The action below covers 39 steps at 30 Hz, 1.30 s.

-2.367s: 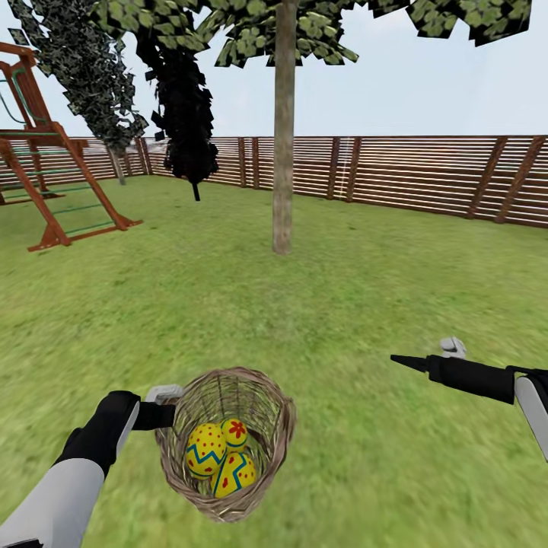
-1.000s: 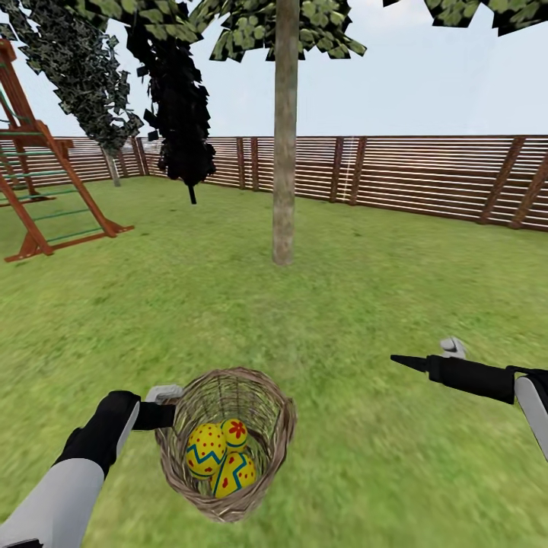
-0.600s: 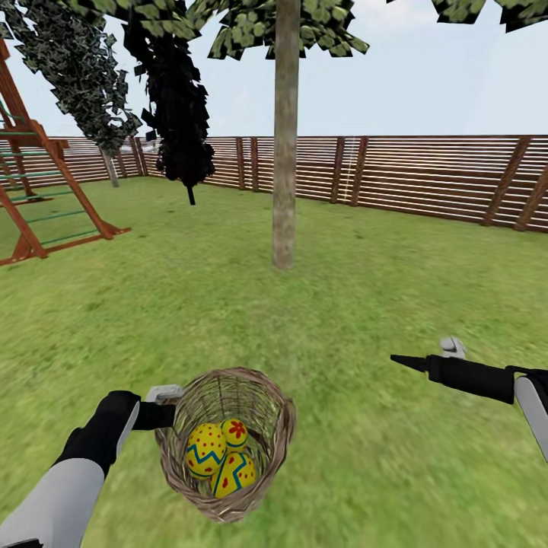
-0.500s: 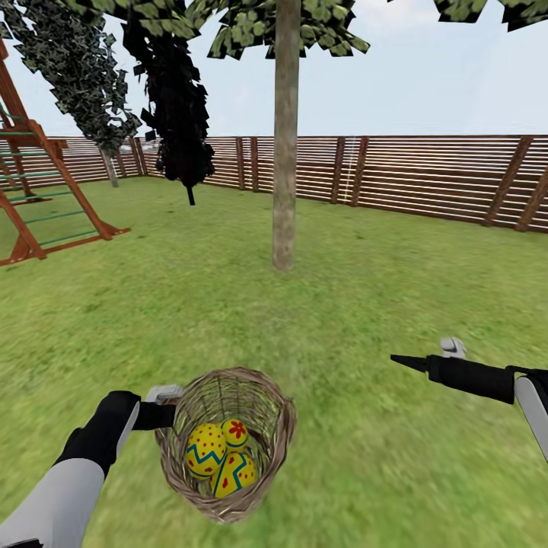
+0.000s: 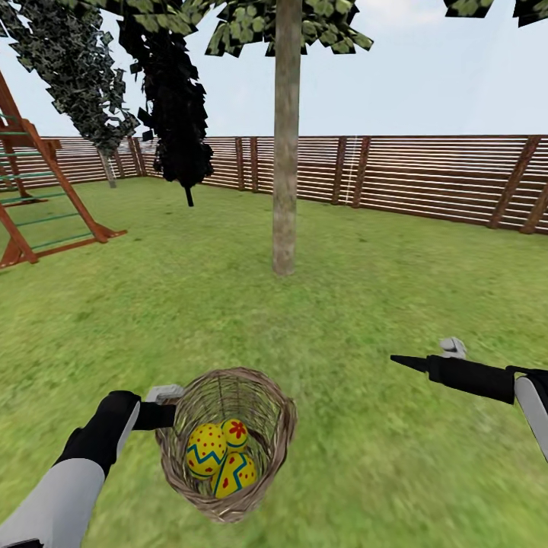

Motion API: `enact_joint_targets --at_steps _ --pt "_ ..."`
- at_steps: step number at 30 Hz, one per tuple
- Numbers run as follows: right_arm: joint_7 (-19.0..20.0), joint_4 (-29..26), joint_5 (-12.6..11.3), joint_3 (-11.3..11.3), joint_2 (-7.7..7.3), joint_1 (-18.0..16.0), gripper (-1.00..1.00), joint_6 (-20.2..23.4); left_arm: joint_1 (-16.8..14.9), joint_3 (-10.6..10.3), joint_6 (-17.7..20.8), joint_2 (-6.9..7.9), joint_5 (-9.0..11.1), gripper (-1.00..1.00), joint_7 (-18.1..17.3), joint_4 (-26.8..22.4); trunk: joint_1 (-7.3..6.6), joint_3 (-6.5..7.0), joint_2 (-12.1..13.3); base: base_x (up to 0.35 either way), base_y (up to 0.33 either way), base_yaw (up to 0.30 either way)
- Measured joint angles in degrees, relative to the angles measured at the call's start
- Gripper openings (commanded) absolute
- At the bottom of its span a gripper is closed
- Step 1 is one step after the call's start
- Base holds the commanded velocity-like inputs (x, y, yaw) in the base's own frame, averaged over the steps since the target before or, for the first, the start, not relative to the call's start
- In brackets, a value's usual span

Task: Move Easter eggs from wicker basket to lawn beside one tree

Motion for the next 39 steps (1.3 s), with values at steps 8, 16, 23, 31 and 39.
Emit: enact_joint_targets --at_steps 8,16,23,31,39 --pt "0.0 0.0 0.0 0.0 0.0 0.0 1.0 0.0 0.0 0.0 0.0 0.0 0.0 -1.0 0.0 0.0 0.0 0.0 0.0 0.33 0.0 0.0" --pt "0.0 0.0 0.0 0.0 0.05 0.0 1.0 0.0 0.0 -0.1 0.0 -0.03 0.0 -1.0 0.0 0.0 0.0 0.0 0.0 0.33 0.0 0.0" --pt "0.0 0.0 0.0 0.0 0.09 0.0 1.0 0.0 0.0 -0.1 0.0 -0.02 0.0 -1.0 0.0 0.0 0.0 0.0 0.0 0.33 0.0 0.0" --pt "0.0 0.0 0.0 0.0 0.0 0.0 1.0 0.0 0.0 -0.1 0.0 -0.05 0.0 -1.0 0.0 0.0 0.0 0.0 0.0 0.33 0.0 0.0" --pt "0.0 0.0 0.0 0.0 0.0 0.0 1.0 0.0 0.0 -0.1 0.0 -0.08 -0.1 -1.0 0.0 0.0 0.0 0.0 0.0 0.33 0.0 0.0"
